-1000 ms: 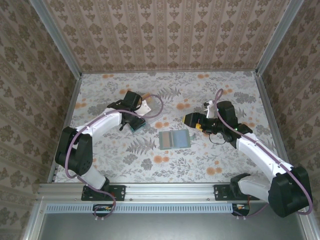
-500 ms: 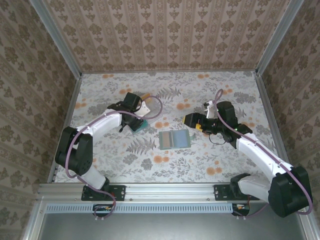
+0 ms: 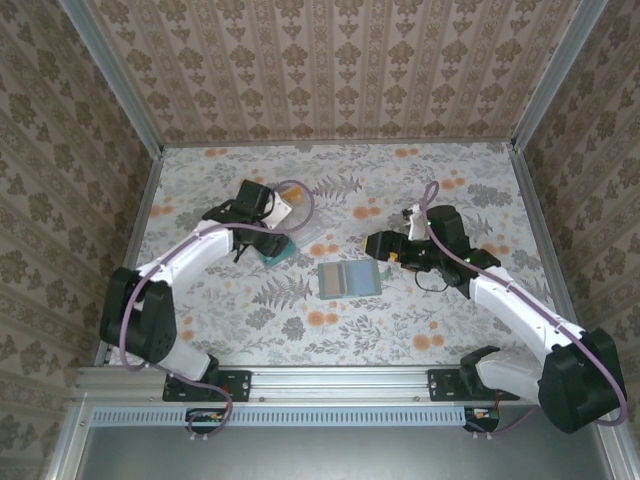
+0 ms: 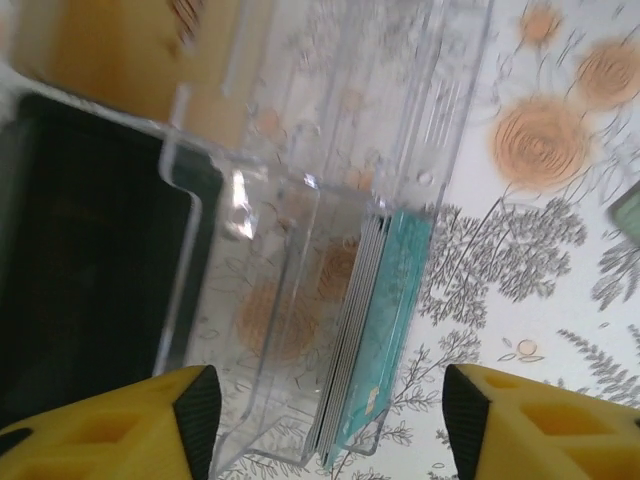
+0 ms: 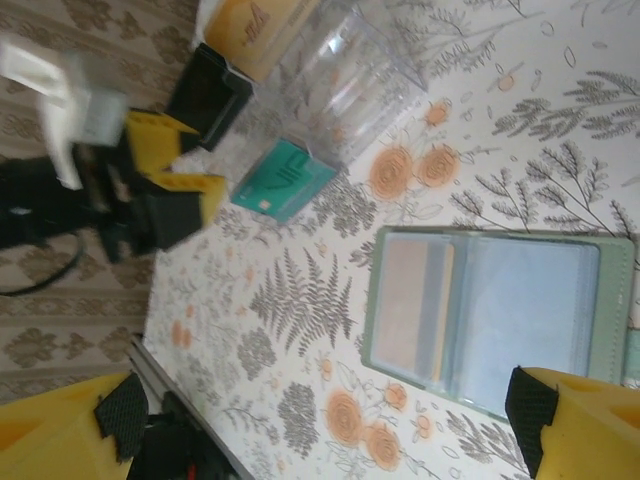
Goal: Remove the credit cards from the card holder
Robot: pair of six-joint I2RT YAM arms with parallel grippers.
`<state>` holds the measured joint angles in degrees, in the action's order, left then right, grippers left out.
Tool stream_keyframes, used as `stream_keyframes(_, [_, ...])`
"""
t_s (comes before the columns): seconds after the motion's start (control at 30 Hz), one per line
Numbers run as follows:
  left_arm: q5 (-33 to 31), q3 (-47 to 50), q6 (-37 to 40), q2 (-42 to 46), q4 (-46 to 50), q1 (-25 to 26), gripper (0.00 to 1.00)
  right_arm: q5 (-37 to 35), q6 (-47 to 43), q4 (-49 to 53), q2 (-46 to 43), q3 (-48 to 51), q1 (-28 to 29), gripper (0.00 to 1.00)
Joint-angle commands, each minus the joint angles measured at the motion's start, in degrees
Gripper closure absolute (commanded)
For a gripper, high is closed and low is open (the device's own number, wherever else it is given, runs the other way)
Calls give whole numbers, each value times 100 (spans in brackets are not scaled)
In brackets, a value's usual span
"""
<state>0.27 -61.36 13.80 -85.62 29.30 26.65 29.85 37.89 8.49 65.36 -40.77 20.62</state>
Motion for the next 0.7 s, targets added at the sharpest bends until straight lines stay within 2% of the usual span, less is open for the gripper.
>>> stream_keyframes(0.0, [269,-57,-745,462,-172,-11,31,-525,-359,407,220,-145,215,16])
stream_keyframes(0.03, [293,-59,-906,532,-174,-13,29,-646,-409,465,283,-174,284,19])
stream_keyframes(0.1, [457,-108,-1237,687,-122,-11,30,-866,-529,600,494,-248,421,33])
stream_keyframes(0.17, [515,-103,-1665,840,-117,-13,31,-1113,-595,694,693,-307,531,40])
stream_keyframes(0.23, [661,-62,-2185,978,-141,-175,32,-1336,-646,730,887,-345,632,51])
stream_keyframes(0.43, [1280,196,-3727,1150,-282,-176,36,-1823,-756,750,1387,-432,796,63])
stream_keyframes(0.6, [1788,891,-4938,1223,-1082,-87,40,-1927,-874,775,1919,-579,894,69])
stream_keyframes(0.67, [1842,1138,-5242,1208,-1401,163,42,-2013,-914,758,2073,-623,963,69])
